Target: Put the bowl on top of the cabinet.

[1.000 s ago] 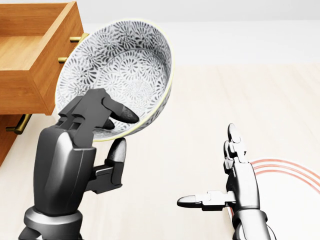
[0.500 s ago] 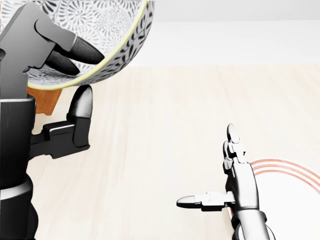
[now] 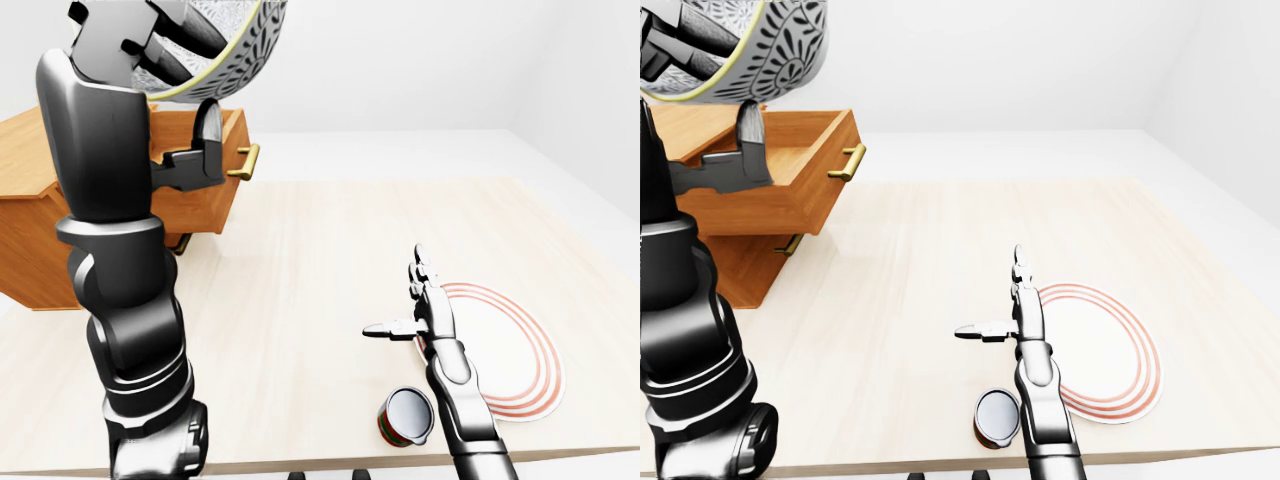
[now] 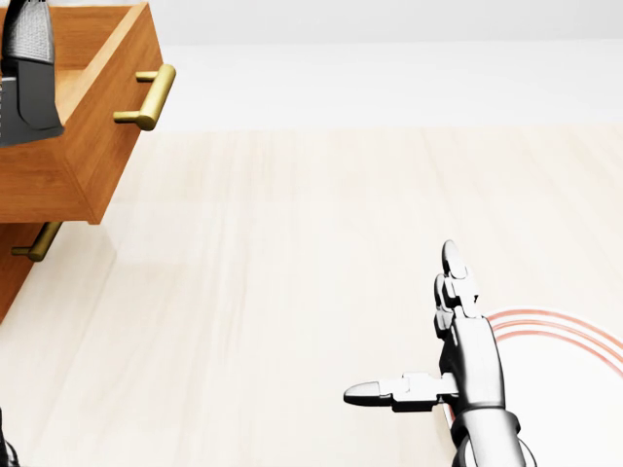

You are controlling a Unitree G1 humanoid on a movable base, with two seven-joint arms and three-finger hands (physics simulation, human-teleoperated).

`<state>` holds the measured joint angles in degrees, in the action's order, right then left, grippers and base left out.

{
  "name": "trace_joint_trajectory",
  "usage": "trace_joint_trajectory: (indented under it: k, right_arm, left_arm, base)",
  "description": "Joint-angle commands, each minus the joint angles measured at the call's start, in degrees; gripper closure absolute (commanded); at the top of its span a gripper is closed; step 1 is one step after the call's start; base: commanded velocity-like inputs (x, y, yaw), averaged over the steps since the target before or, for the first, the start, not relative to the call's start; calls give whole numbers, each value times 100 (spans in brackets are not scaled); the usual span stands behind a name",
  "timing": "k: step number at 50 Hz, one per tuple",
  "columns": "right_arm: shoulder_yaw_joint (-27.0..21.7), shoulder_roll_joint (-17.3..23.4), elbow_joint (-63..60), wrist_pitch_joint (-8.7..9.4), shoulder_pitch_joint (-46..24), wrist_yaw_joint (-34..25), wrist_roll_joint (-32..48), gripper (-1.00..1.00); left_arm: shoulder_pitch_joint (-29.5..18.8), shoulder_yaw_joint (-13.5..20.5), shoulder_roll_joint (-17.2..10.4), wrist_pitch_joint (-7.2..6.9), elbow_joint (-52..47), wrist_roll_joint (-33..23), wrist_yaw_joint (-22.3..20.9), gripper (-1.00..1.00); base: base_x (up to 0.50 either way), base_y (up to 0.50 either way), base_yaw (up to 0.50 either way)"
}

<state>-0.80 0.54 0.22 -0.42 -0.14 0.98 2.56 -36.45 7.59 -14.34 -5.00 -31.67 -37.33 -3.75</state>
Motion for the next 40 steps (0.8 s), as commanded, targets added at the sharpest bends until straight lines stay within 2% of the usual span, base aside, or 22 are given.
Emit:
trace_joint_trajectory:
  k: [1, 6, 8, 10, 17, 19, 20, 23, 24, 25, 27, 33, 40]
  right_arm:
    - [5, -1, -31, 12, 5, -4, 11, -100]
    - [6, -2, -60, 16, 24, -10, 8, -100]
    - [6, -2, -61, 16, 25, -11, 8, -100]
    - [16, -5, -120, 40, 46, -15, 12, -100]
    - [13, -7, -53, 10, 24, -13, 11, -100]
    - [15, -9, -6, -11, 7, -5, 16, -100]
    - [30, -13, -16, -8, 15, -5, 27, -100]
    - [10, -5, -57, 17, 19, -11, 8, -100]
    - [3, -3, -28, 5, 6, -11, 3, -100]
    - [6, -4, -12, -4, 2, -7, 8, -100]
    - [9, -5, -1, -8, -5, -5, 11, -100]
    - [12, -5, -37, 4, 18, -4, 13, -100]
    - [10, -7, -21, -11, 24, 0, 14, -100]
  left_arm:
    - [-834, 520, -929, 0, 1196, 478, 630, 98]
    - [-1042, 647, -1354, 0, 2080, 602, 963, 99]
    - [-1043, 638, -1375, 0, 2102, 619, 983, 99]
    - [-1161, 711, -1579, 0, 2754, 662, 1226, 98]
    - [-1574, 741, -2043, 12, 4088, 772, 1752, 98]
    - [-1692, 726, -2134, 143, 4518, 765, 1956, 98]
    - [-1774, 703, -2214, 336, 4947, 749, 2113, 98]
    - [-1911, 674, -2337, 621, 5586, 737, 2403, 98]
    - [-1975, 657, -2413, 784, 5903, 682, 2593, 99]
    - [-2021, 647, -2459, 883, 6081, 668, 2701, 98]
    - [-2113, 630, -2545, 1000, 6379, 652, 2866, 98]
    - [-2512, 549, -2853, 1000, 7455, 543, 3375, 98]
    - [-2765, 466, -3214, 1000, 8636, 461, 3375, 99]
  base:
    - [0, 0, 0]
    - [0, 0, 0]
    - [0, 0, 0]
    - [0, 0, 0]
    - [0, 0, 0]
    - [0, 0, 0]
    - [0, 0, 0]
    - [0, 0, 0]
    - [0, 0, 0]
    - [0, 0, 0]
    - [0, 0, 0]
    - [0, 0, 0]
    - [0, 0, 0]
